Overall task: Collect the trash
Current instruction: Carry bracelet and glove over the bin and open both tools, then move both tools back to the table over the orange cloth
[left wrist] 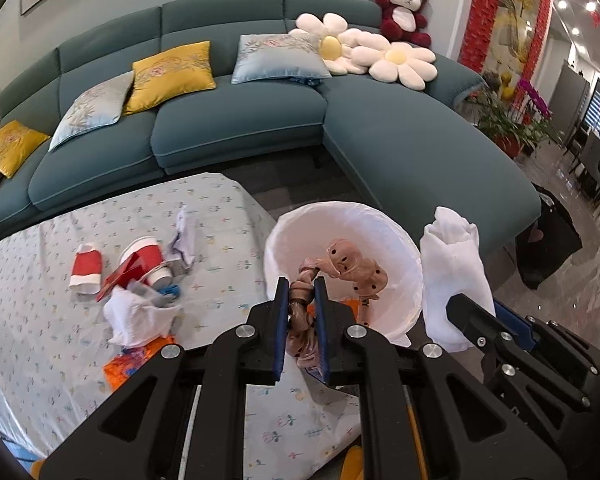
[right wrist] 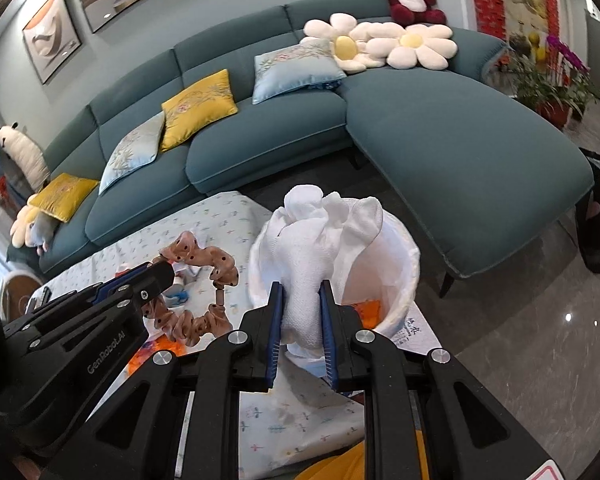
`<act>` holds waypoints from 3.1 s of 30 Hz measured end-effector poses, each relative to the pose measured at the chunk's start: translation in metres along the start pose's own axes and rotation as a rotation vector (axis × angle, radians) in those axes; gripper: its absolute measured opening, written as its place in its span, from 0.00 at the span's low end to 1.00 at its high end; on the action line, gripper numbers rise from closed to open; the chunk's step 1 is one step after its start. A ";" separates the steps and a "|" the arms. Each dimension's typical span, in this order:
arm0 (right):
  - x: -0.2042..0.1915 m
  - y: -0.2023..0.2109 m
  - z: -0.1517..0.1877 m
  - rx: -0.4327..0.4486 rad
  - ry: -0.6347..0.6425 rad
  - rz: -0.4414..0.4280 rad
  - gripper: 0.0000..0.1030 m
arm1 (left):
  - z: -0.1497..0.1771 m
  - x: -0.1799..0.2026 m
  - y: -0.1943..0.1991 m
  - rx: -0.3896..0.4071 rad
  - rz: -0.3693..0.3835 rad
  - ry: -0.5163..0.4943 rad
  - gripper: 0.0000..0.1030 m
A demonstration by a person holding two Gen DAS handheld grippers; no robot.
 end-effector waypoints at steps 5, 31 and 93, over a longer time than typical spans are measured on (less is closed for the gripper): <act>0.024 -0.011 -0.008 -0.008 -0.037 0.011 0.17 | -0.014 0.015 -0.025 -0.033 0.013 -0.026 0.12; 0.042 -0.074 -0.054 -0.070 -0.063 0.039 0.19 | -0.058 0.000 -0.095 -0.114 0.029 0.085 0.47; -0.148 -0.122 0.021 -0.230 0.235 0.065 0.63 | 0.109 -0.224 -0.143 -0.423 0.018 0.603 0.88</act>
Point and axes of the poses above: each gripper's, at about its wrist camera, not at the fingertips, and y roughly against the way its jaws point, x to its right, z to its underside, the point moved 2 cm from there along -y, roughly the way its jaws point, and after that the axes turned 15 degrees about -x, right-handed, at the moved point
